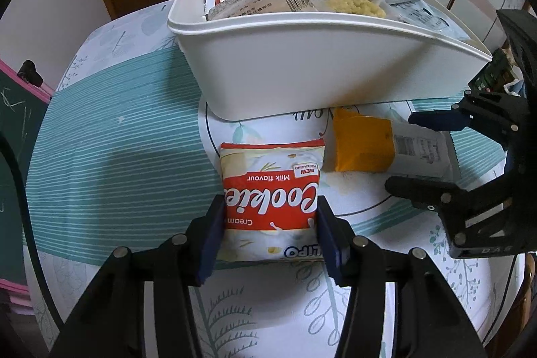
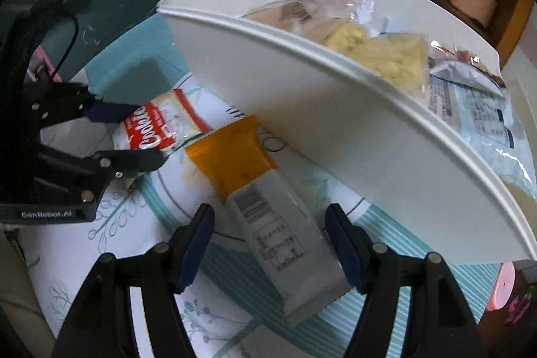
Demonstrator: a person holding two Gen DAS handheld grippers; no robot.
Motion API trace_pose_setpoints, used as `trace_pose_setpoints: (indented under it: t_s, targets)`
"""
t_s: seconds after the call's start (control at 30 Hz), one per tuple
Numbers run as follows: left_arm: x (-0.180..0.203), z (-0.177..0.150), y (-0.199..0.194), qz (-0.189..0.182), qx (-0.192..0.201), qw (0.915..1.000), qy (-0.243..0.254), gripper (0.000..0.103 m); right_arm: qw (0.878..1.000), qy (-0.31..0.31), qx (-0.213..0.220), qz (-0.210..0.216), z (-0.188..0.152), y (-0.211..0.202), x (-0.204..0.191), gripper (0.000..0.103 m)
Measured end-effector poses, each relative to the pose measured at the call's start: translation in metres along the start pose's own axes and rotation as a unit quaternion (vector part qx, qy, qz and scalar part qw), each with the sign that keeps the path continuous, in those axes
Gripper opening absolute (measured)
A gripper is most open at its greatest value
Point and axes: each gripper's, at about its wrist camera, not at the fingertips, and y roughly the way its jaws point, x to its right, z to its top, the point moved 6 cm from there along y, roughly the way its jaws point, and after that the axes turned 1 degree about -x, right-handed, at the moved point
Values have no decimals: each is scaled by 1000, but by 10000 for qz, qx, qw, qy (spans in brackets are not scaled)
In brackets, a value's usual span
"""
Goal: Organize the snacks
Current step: 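Grasp red Cookies packet with left tool while right tool grasps orange-and-white bar, then carry both packets into the white tray and open both tools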
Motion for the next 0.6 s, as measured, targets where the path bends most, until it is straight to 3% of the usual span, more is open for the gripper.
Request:
trace_pose_setpoints:
  t_s: [0.07, 0.47, 0.6]
  targets:
    - [-1, -1, -1, -16, 12, 10000, -8, 46, 10000, -9, 63, 24, 1, -2, -4, 48]
    - [-5, -24, -19, -105, -32, 9998, -192, 44, 9989, 294, 354, 3, -20, -21, -35, 37]
    - [-1, -29, -40, -107, 170, 9997, -133, 44, 9961, 566, 664, -100, -23, -39, -42, 37]
